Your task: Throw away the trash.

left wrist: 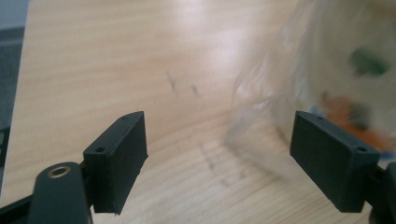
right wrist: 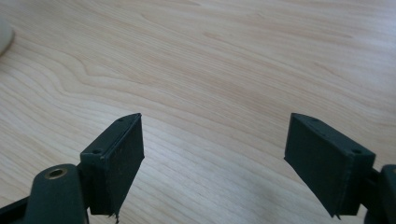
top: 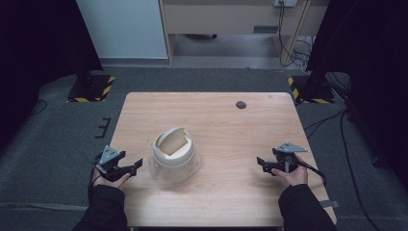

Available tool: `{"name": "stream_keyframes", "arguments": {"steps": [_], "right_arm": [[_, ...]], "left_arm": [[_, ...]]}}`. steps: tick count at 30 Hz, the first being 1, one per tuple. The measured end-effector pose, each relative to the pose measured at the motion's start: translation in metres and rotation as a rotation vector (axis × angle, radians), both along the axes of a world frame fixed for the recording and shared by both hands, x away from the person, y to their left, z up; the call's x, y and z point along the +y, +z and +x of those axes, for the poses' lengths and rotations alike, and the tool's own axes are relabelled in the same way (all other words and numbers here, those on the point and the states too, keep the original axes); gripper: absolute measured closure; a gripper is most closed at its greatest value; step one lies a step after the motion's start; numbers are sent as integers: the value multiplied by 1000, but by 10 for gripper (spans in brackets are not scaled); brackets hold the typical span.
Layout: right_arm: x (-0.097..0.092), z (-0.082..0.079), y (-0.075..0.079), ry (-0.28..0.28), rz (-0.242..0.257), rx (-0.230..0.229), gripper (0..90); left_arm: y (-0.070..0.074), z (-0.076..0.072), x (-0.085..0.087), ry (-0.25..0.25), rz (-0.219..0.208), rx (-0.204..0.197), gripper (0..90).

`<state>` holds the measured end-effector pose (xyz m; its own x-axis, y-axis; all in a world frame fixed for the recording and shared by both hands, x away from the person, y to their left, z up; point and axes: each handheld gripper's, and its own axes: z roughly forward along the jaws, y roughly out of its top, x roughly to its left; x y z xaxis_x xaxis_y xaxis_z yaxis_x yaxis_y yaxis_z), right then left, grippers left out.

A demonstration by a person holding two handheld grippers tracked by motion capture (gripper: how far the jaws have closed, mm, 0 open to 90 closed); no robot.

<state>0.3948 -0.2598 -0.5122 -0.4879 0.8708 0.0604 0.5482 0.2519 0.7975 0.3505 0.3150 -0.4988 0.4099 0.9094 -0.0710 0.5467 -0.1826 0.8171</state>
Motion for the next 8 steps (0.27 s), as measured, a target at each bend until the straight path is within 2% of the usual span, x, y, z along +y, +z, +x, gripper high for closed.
{"name": "stream_keyframes", "arguments": {"steps": [3, 8], "right_arm": [[-6, 3, -3, -30, -5, 23, 186], [-18, 6, -8, -74, -17, 47, 171]], "left_arm": [[-9, 3, 1, -7, 38, 58, 168], [-20, 6, -1, -26, 89, 132, 148]]}}
